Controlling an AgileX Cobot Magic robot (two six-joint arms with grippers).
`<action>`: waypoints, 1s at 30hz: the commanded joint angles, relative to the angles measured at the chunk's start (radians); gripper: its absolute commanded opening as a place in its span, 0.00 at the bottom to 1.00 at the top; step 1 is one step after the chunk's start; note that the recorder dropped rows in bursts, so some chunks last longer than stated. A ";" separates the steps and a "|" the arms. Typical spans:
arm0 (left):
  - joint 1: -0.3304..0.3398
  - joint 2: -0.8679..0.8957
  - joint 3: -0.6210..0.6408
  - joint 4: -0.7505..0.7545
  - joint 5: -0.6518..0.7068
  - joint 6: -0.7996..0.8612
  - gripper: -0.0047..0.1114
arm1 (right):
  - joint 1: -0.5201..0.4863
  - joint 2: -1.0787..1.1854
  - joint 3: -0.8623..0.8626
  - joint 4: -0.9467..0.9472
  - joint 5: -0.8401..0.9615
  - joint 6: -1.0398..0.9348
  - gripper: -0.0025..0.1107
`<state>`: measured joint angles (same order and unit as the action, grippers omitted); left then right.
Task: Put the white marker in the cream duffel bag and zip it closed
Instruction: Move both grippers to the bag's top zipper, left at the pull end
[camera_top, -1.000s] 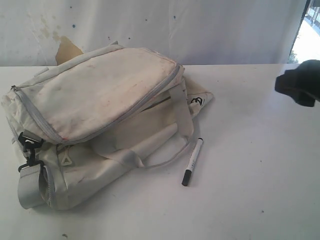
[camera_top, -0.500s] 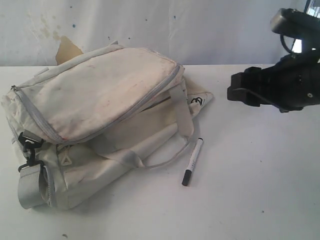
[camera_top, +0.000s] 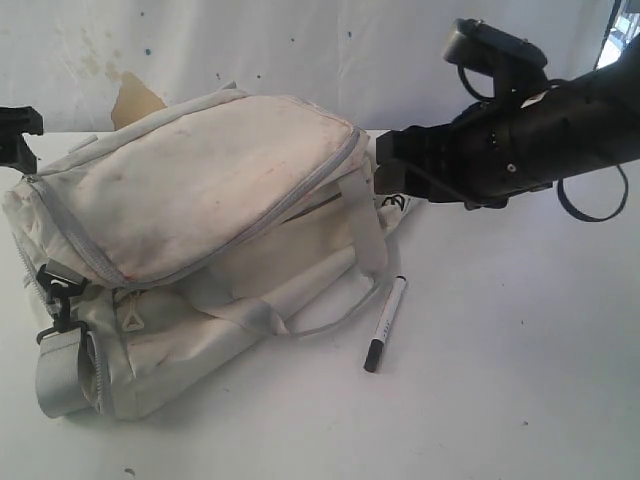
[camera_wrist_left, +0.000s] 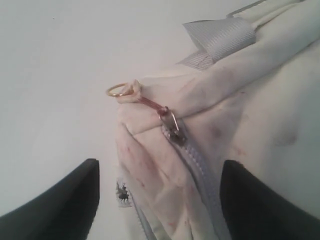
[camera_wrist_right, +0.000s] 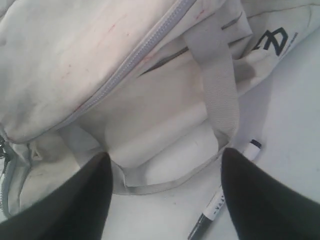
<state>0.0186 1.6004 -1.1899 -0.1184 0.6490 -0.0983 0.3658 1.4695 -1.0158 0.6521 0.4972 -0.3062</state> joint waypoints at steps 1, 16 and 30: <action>0.020 0.061 -0.040 -0.038 -0.012 0.007 0.68 | 0.022 0.028 -0.010 0.009 -0.024 -0.014 0.53; 0.096 0.180 -0.127 -0.439 -0.033 0.292 0.68 | 0.022 0.153 -0.027 0.170 -0.116 -0.075 0.53; 0.098 0.179 -0.287 -0.156 0.430 0.085 0.89 | 0.022 0.385 -0.342 0.160 -0.022 -0.071 0.68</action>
<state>0.1108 1.7859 -1.4534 -0.3198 0.9470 0.0498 0.3885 1.8210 -1.3026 0.8162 0.4737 -0.3687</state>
